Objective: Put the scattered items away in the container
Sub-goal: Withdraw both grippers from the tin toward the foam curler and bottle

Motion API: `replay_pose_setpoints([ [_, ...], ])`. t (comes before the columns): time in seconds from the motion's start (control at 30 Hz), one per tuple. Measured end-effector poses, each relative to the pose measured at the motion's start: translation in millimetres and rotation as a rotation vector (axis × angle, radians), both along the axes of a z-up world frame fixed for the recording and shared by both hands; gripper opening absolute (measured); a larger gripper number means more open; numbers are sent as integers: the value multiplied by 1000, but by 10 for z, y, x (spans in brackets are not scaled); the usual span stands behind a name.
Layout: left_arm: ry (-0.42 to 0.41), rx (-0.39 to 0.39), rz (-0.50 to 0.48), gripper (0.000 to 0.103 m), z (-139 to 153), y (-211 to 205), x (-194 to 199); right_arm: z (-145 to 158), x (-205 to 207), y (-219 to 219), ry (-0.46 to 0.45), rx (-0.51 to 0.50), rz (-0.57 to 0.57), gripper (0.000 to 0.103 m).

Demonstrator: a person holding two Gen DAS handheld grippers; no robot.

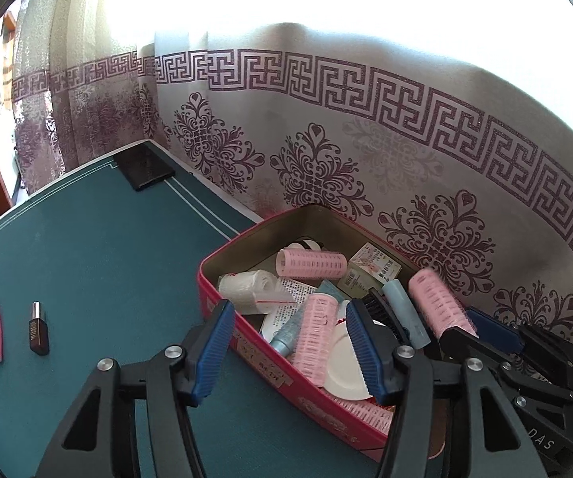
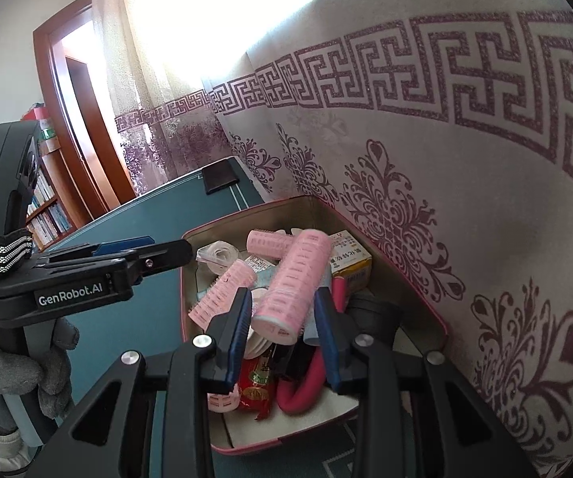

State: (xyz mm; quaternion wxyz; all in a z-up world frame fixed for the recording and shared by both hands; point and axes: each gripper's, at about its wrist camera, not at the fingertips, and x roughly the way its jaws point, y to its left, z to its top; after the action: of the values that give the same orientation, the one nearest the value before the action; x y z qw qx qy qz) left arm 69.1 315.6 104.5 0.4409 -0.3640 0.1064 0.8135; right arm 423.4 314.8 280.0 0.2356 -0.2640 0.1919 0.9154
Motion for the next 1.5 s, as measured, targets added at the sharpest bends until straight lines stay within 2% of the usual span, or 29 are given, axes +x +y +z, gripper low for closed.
replay_pose_setpoints([
  [0.27,-20,-6,48,61,-50,-170,-90,-19,-11,-8,-3,-12,-12,47],
  [0.33,-20,-6,57,73,-58,-209,-101,-6,-29,-28,2,-10,-8,47],
  [0.4,-15,-6,66,76,-65,-245,-112,12,-49,-55,9,-10,-2,49],
  [0.73,-42,-15,142,76,-126,-548,-280,49,-292,-295,13,-7,78,59],
  [1.13,-57,-49,329,76,-277,-1269,-643,41,-780,-782,-4,2,248,59],
  [1.5,-81,-80,460,76,-479,-1876,-1031,-225,-1263,-1136,-95,-53,378,59],
])
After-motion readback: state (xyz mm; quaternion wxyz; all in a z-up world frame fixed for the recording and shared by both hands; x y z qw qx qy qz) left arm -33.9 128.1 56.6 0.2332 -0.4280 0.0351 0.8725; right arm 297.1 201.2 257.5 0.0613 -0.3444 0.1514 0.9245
